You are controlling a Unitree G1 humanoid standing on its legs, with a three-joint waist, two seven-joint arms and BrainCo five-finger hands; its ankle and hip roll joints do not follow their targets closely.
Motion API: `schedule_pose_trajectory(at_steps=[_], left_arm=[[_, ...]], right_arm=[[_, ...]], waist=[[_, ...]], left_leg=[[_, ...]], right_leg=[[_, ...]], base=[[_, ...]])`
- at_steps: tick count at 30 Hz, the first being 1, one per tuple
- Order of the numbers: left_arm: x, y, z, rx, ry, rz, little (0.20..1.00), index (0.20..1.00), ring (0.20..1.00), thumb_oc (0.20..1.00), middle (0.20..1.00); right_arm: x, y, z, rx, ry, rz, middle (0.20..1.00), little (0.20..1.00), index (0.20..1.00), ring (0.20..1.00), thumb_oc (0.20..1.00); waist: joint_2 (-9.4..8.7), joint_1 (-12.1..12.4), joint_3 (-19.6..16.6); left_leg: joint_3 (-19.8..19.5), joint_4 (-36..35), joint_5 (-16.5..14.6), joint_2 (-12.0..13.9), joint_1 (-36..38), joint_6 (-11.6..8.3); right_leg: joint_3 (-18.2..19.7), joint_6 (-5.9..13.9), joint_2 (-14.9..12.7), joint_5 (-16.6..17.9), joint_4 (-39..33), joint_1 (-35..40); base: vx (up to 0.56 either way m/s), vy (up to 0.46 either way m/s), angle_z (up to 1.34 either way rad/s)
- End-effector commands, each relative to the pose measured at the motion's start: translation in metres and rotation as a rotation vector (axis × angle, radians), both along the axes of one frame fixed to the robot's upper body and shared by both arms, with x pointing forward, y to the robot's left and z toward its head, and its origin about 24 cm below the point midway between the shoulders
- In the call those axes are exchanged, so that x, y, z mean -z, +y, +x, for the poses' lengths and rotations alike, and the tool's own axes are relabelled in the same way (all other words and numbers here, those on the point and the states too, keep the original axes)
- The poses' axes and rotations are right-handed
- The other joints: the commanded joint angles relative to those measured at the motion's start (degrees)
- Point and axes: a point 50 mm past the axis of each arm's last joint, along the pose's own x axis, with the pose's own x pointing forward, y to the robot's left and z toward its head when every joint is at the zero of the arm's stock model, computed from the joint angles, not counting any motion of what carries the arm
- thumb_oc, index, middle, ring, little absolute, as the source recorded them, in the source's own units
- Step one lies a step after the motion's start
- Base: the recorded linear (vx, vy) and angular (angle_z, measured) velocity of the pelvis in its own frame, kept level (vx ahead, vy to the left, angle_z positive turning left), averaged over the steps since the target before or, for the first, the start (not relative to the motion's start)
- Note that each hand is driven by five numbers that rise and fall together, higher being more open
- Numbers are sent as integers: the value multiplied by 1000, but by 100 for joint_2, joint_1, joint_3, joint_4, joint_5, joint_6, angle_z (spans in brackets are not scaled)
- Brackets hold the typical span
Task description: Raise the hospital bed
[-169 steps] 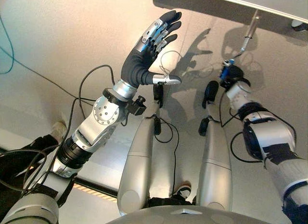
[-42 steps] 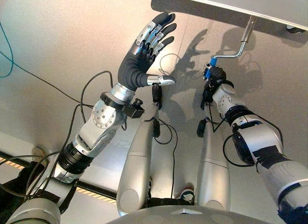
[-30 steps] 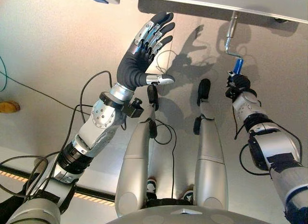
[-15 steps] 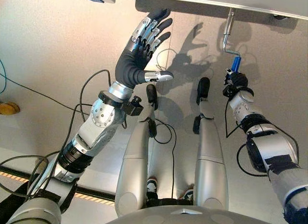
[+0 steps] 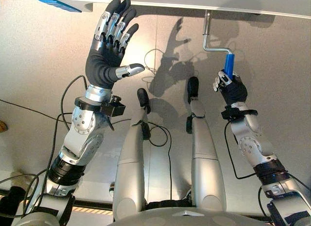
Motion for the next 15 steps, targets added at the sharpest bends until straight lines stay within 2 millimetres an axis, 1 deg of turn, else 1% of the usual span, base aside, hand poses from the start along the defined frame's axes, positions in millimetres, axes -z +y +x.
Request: schedule_pose_trajectory(at_steps=[1,2,4,5,6,7,10,13,15], left_arm=[[-15,4,-25,23,-132,26,1000,1000,1000,1000,1000],[-16,4,-26,30,-137,32,1000,1000,1000,1000,1000],[-15,4,-28,36,-137,44,1000,1000,1000,1000,1000],[-14,2,-29,45,-136,55,1000,1000,1000,1000,1000],[-14,2,-29,44,-136,55,1000,1000,1000,1000,1000],[-14,2,-29,45,-137,64,1000,1000,1000,1000,1000],[-12,-2,-28,72,-123,77,1000,1000,1000,1000,1000],[-11,-8,-26,87,-122,93,1000,1000,1000,1000,1000],[-11,-8,-24,80,-120,88,1000,1000,1000,1000,1000]], right_arm=[[-80,-24,-33,0,-442,7,200,200,200,200,200],[-89,-16,-33,-63,-462,-14,200,200,200,200,200],[-97,-7,-34,-154,-480,-39,200,200,200,200,200],[-103,8,-36,-260,-489,-63,200,200,200,200,200],[-103,8,-36,-260,-489,-63,200,200,200,200,200],[-106,16,-37,-317,-489,-91,200,200,200,200,200],[-110,43,-38,-488,-483,-121,200,200,200,200,200],[-112,76,-36,-632,-474,-129,200,200,200,200,200],[-115,94,-35,-693,-486,-119,200,200,200,200,200]], waist=[[-170,-187,-162],[-192,-150,-162],[-215,-123,-162],[-234,-73,-162],[-233,-79,-162],[-240,-61,-162],[-242,14,-162],[-205,107,-162],[-171,159,-162]], left_leg=[[-314,-260,-11,37,283,-46],[-330,-254,-11,34,303,-54],[-343,-243,-15,33,320,-59],[-372,-229,-9,29,323,-63],[-374,-229,-9,28,322,-63],[-379,-233,-6,28,331,-68],[-406,-240,11,26,340,-71],[-438,-222,18,3,325,-68],[-455,-209,23,-4,308,-68]], right_leg=[[-454,82,270,-434,71,429],[-478,92,260,-426,47,476],[-497,96,257,-425,44,511],[-522,99,244,-428,49,541],[-524,99,243,-429,49,542],[-539,100,235,-432,45,561],[-571,107,216,-427,52,588],[-602,108,190,-428,30,620],[-619,98,177,-436,40,617]], base=[[18,0,4],[0,0,0],[0,0,0],[0,0,0],[0,0,0],[0,0,0],[4,1,1],[0,0,0],[0,0,0]])
